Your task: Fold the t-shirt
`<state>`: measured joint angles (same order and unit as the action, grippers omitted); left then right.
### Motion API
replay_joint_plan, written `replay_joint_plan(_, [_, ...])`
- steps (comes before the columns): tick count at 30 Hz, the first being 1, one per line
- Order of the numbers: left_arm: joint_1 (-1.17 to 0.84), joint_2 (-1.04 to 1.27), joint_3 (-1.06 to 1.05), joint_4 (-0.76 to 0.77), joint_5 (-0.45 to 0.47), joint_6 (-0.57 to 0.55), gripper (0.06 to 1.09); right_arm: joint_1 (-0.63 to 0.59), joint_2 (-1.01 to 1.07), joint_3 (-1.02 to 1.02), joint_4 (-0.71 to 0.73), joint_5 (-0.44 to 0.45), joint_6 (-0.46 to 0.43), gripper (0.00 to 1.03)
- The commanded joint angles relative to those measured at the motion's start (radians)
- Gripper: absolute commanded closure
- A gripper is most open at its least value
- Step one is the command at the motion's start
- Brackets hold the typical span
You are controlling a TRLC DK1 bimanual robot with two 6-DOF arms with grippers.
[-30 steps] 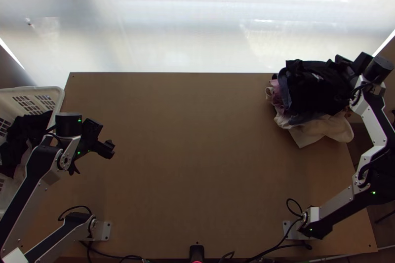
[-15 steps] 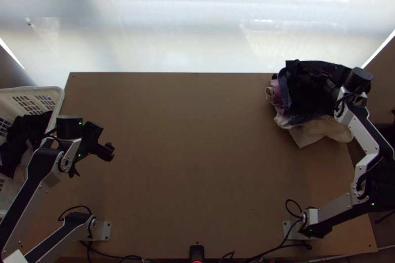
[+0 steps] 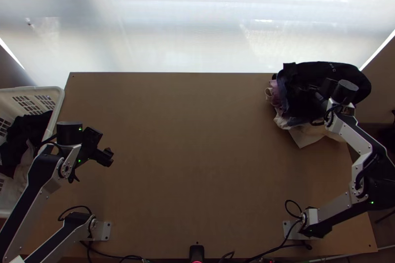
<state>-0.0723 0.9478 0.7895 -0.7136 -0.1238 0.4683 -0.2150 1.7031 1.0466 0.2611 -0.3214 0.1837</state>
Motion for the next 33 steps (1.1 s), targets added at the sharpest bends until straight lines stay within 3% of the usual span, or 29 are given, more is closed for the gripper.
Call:
replay_joint_plan(1, [0.005,-0.023,-0.03,0.0,-0.004,0.003,0.1,0.003,0.046,-0.023,0.021,0.012,-0.027,1.0])
replay_joint_plan(10, [0.011,-0.03,-0.035,0.002,-0.004,0.003,0.1,-0.009,0.047,-0.065,0.055,0.022,-0.059,0.97])
replay_joint_plan(13, [0.012,-0.03,-0.035,0.002,-0.004,0.001,0.1,-0.018,0.032,-0.083,0.055,0.039,-0.062,0.68])
replay_joint_plan(16, [0.012,-0.029,-0.035,0.003,-0.005,0.003,0.1,-0.018,0.013,-0.1,0.055,0.039,-0.07,0.31])
replay_joint_plan(21, [0.012,-0.023,-0.026,0.006,-0.005,0.003,0.1,-0.001,-0.045,-0.131,0.044,0.039,-0.081,0.06])
replay_joint_plan(33, [0.012,-0.017,-0.013,0.013,-0.01,0.016,0.1,0.144,-0.244,-0.172,-0.045,0.065,-0.109,0.05])
